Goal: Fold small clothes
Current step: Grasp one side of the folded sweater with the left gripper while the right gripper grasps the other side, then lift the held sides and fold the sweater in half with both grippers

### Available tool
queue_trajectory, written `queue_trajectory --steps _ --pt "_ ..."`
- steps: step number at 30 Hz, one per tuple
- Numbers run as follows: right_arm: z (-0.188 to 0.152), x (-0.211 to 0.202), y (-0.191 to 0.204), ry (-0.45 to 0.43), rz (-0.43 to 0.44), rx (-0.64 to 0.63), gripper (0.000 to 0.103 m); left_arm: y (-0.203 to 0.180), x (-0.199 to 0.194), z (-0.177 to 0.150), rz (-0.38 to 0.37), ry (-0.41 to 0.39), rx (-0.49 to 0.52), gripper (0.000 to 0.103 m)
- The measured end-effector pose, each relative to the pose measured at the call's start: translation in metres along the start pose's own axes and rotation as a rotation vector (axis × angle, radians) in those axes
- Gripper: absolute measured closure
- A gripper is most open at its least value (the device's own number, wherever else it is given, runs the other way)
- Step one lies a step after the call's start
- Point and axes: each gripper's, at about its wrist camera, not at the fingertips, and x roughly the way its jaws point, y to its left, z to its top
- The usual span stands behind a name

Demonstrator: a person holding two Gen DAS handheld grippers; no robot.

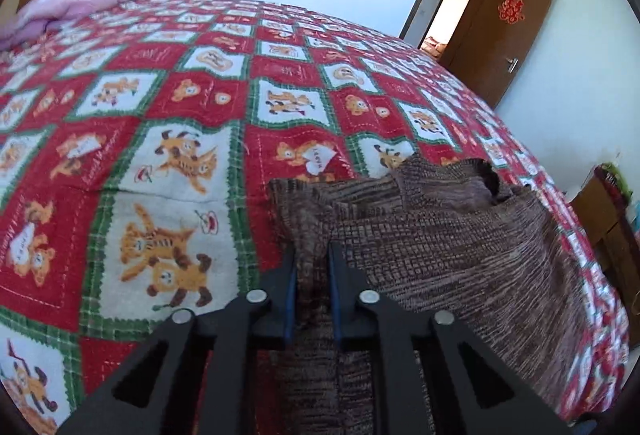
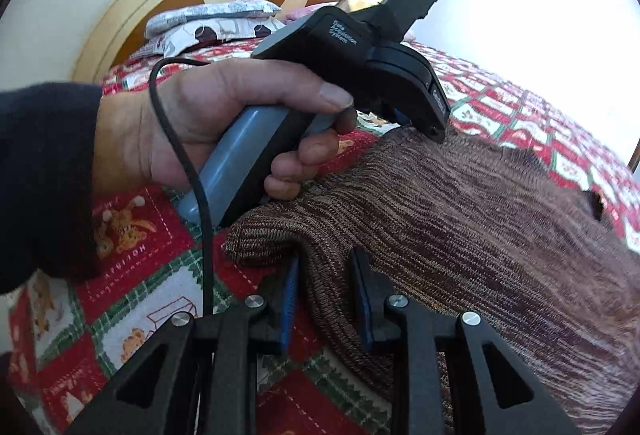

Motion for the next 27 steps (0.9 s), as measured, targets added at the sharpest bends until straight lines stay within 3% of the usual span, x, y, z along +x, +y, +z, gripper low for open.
queue_trajectory --steps 2,6,12,17,27 --pt "-0.001 -0.001 0.0 -0.007 -0.003 0.004 0.079 -0.004 0.001 0.001 0.026 0.007 0.012 0.09" --pt "0.001 -0.008 -0.007 -0.003 0.018 0.054 0.092 -0.005 0.0 0.005 0.042 0.042 -0.028 0.091" --pt "0.002 -0.038 -0.048 -0.035 0.081 0.257 0.094 -0.01 -0.008 0.015 0.025 0.079 -0.097 0.092" --pt "-0.008 -0.057 -0.066 -0.05 0.061 0.296 0.094 -0.025 -0.021 0.027 -0.046 0.053 -0.142 0.092" --pt "-0.017 -0.121 -0.117 -0.095 0.077 0.421 0.095 -0.096 -0.039 0.053 -0.112 -0.028 -0.106 0.092"
